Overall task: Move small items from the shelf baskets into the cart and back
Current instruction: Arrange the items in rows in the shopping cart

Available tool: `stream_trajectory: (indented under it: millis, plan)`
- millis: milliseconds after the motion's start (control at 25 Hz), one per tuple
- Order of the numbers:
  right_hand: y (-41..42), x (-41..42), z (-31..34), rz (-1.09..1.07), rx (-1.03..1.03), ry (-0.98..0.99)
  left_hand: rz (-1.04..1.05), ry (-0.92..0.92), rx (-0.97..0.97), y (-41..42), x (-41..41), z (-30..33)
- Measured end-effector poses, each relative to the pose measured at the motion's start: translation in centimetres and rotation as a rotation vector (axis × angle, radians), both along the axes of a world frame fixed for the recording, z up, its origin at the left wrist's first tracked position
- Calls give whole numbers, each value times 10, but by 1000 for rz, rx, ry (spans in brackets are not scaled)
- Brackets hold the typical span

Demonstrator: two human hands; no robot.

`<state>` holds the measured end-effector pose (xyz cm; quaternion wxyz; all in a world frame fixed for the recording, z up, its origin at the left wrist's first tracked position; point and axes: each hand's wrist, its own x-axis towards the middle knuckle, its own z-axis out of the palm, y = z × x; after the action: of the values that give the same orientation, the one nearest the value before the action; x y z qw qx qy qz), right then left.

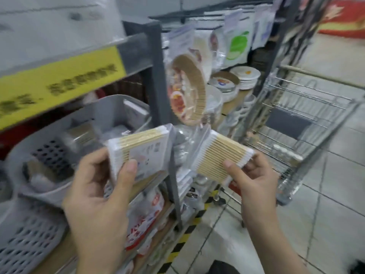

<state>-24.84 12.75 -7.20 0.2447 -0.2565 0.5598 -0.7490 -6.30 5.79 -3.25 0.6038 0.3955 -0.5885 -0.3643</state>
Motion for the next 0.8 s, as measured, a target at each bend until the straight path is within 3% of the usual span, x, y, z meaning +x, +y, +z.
stream_trajectory:
  millis: [160, 480, 680, 800]
  plan:
    - [37, -49, -41, -171, 105, -193, -239, 45, 266, 1, -80, -31]
    - [111, -168, -110, -502, 268, -481, -446, -40, 772, -2, -224, -118]
    - [131, -233, -125, -558, 270, -571, -551, 7, 975, -14, -275, -145]
    - [120, -262, -136, -605, 257, -635, -591, -62, 1025, -32, -305, -158]
